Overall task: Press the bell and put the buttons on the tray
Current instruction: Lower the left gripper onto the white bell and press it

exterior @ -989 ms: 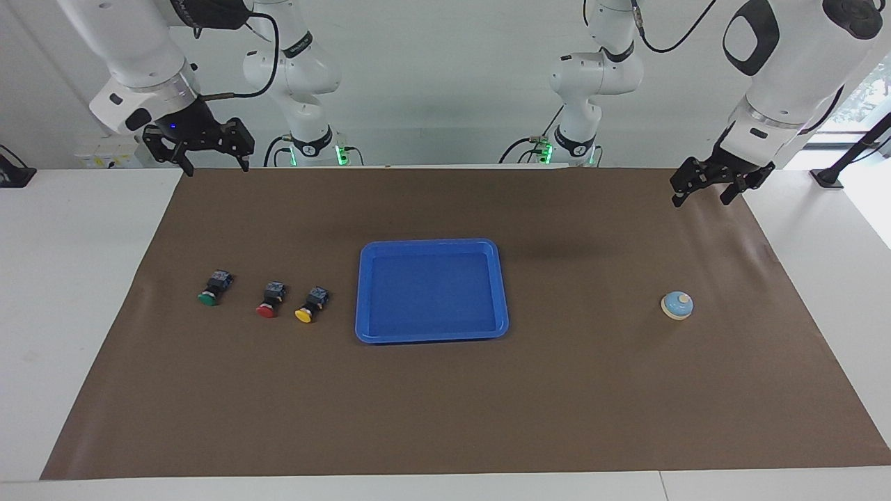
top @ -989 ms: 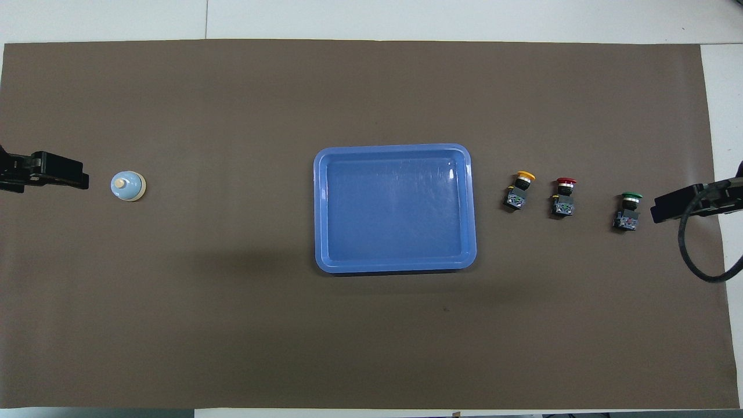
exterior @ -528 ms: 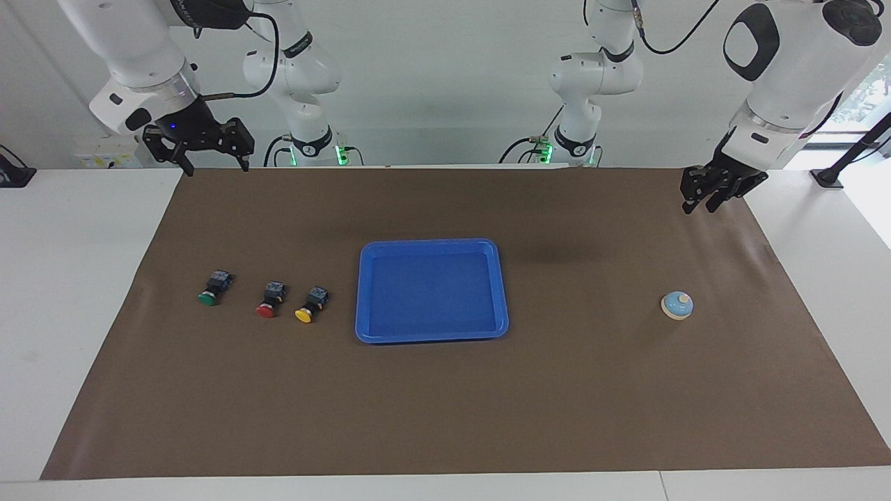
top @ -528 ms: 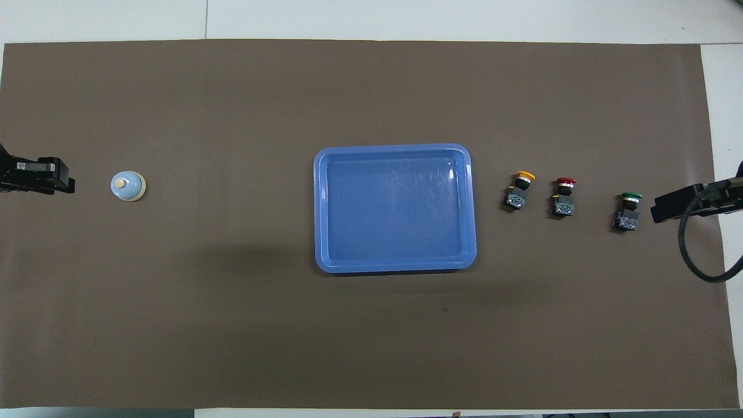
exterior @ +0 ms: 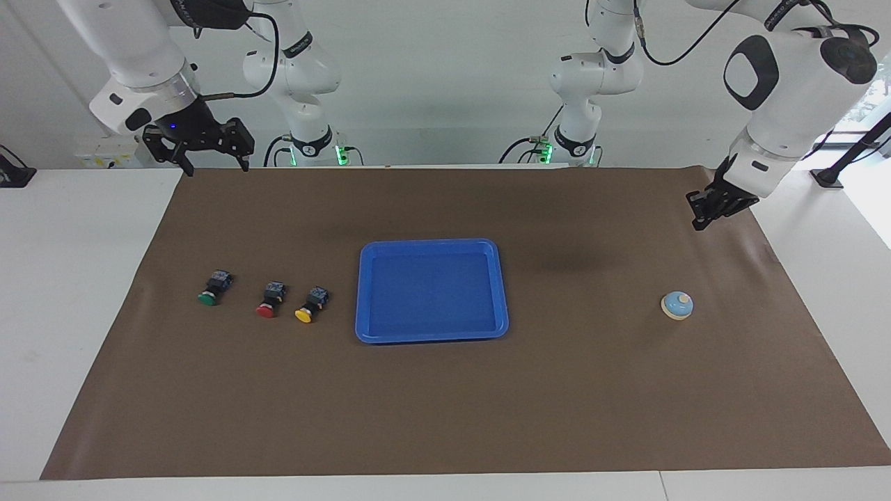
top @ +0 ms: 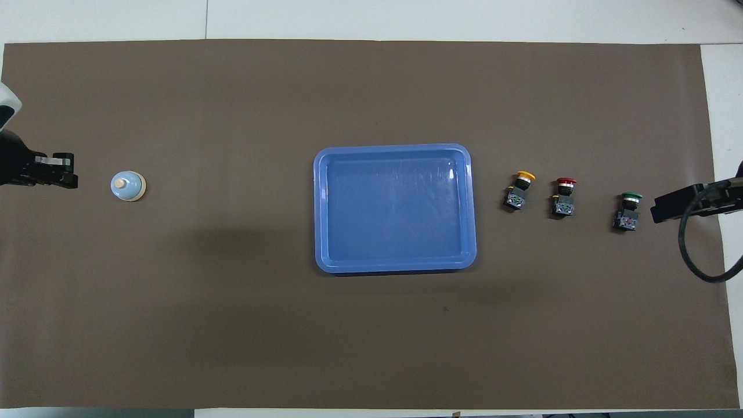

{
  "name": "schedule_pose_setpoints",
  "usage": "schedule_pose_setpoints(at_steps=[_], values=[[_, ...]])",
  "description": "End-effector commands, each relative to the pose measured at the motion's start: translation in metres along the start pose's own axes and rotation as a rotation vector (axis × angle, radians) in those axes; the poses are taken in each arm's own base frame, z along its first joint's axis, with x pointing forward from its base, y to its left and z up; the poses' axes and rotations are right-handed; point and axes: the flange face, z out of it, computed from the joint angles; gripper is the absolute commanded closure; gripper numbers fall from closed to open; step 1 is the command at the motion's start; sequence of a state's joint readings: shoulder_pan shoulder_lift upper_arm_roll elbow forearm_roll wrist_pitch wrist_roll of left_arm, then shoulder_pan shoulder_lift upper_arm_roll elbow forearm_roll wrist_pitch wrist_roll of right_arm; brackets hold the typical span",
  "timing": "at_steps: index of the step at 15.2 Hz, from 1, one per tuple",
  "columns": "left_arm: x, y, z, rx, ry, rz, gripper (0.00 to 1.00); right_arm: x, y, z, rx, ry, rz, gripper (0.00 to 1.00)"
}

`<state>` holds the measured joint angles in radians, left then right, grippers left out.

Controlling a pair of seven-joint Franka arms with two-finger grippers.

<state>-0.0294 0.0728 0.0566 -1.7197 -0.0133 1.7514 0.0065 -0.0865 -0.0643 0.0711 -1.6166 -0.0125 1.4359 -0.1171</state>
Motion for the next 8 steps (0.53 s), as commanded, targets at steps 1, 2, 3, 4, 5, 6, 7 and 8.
schedule_pose_setpoints(at_steps=[1, 2, 3, 4, 5, 6, 7, 8], values=[[0.024, -0.02, 0.039, 0.011, 0.006, -0.011, 1.0, -0.007, 0.002, 0.0, -0.01, -0.006, -0.013, 0.0], [0.03, -0.031, 0.051, 0.012, 0.004, 0.004, 1.0, -0.007, 0.002, 0.0, -0.01, -0.006, -0.013, 0.0], [0.034, -0.038, 0.06, 0.013, 0.016, 0.022, 1.0, -0.007, 0.004, 0.0, -0.009, -0.006, -0.01, 0.0], [0.037, -0.048, 0.071, 0.015, 0.033, 0.01, 1.0, -0.007, 0.004, 0.0, -0.009, -0.006, -0.01, 0.0], [0.038, -0.05, 0.081, 0.017, 0.051, 0.007, 1.0, -0.007, 0.003, 0.0, -0.009, -0.006, -0.012, 0.0], [0.038, -0.051, 0.088, 0.018, 0.062, 0.006, 1.0, -0.007, 0.002, 0.0, -0.01, -0.006, -0.013, 0.0], [0.039, -0.053, 0.097, 0.019, 0.067, 0.004, 1.0, -0.007, 0.001, 0.0, -0.01, -0.006, -0.015, 0.0], [0.044, -0.055, 0.113, 0.019, 0.056, 0.001, 1.0, -0.007, 0.001, 0.0, -0.01, -0.006, -0.015, 0.0]])
